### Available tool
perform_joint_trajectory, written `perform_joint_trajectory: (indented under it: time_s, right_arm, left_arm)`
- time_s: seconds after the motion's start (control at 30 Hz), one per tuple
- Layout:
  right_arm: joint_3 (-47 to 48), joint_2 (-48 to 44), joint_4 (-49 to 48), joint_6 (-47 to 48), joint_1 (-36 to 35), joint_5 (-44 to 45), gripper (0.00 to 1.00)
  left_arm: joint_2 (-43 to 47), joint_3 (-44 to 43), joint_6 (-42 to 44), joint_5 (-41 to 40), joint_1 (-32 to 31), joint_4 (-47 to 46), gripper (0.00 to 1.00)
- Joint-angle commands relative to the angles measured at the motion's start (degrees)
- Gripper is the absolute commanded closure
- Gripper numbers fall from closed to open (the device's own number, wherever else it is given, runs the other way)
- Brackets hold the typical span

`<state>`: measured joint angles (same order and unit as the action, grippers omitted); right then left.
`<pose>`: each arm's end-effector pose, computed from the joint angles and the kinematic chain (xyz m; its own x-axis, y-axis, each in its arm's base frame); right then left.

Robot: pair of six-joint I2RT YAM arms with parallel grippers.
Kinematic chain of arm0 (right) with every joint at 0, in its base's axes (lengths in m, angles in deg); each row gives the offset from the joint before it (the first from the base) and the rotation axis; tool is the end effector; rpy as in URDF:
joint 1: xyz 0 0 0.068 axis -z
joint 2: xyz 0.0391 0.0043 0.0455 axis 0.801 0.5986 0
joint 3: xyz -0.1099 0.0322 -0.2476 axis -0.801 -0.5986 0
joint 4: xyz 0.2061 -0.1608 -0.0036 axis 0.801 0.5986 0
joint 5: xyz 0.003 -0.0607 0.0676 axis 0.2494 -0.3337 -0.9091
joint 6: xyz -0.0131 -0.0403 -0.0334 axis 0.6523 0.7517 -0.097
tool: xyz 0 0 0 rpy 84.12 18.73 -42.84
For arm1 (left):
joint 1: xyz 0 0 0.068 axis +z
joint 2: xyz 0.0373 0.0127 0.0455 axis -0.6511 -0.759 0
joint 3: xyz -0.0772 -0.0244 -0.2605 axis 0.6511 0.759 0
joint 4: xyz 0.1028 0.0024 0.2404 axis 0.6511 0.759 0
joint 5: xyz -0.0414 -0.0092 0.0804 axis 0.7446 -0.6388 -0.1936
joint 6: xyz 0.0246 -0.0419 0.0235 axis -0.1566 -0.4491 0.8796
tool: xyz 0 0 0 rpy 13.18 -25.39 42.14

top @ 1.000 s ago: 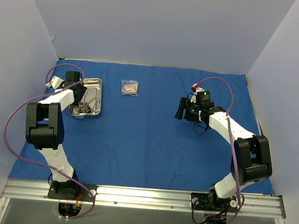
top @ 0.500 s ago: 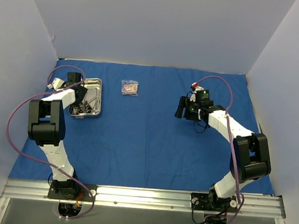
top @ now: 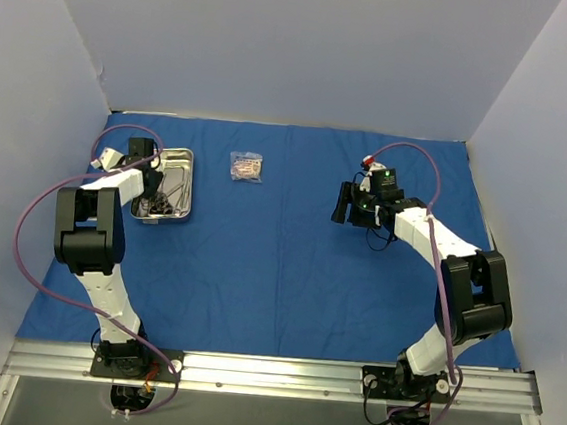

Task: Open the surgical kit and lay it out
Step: Pick up the medical item from the container, then place the medical item in the surgical kit.

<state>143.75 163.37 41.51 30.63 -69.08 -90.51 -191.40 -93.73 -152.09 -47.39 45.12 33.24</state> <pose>0.3443 0.1068 0.2242 -0.6772 0.0947 -0.7296 -0.2703 0.8903 0.3664 0.4051 0.0447 0.1680 -0.0846 -0.8458 -0.5268 -0.8351 0.3485 -0.4255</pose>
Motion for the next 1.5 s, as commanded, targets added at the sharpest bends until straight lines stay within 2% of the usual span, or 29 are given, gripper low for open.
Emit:
perform_joint_trajectory:
  time_s: [0.0,0.03,0.17,0.5,0.8,1.0,1.2,1.47]
  right_arm:
    - [2.5,0.6,0.9,0.6,-0.1,0.6,0.34]
    - [2.5,0.6,0.9,0.6,-0.1,0.7,0.34]
    - [2.7,0.6,1.0,0.5,-0.1,0.5,0.34]
    - [3.2,0.6,1.2,-0.1,-0.2,-0.3,0.34]
    - [4.0,-0.6,1.6,-1.0,-0.2,-0.3,0.35]
    - [4.4,-3.5,2.7,-1.4,-0.3,1.1,0.35]
    - [3.6,-6.3,3.4,-1.6,-0.2,1.8,0.35]
    - [1.5,-10.3,3.6,-2.5,-0.3,1.2,0.35]
  left_arm:
    - [-0.7,-2.7,0.8,-0.9,0.0,-1.7,0.62]
    - [-0.7,-2.8,1.0,-1.1,0.0,-1.3,0.68]
    - [-0.1,-3.1,1.4,-1.3,0.0,-0.2,0.80]
    - [7.3,-3.8,2.7,-3.9,-0.8,4.5,0.97]
    - [14.8,-8.7,6.3,-2.7,-2.6,10.1,0.98]
    - [18.0,-10.6,4.4,1.7,-3.9,13.5,0.98]
    - [17.3,-13.6,0.0,4.3,-10.6,12.8,0.98]
    - [11.6,-16.8,-4.7,2.1,-20.7,1.8,0.98]
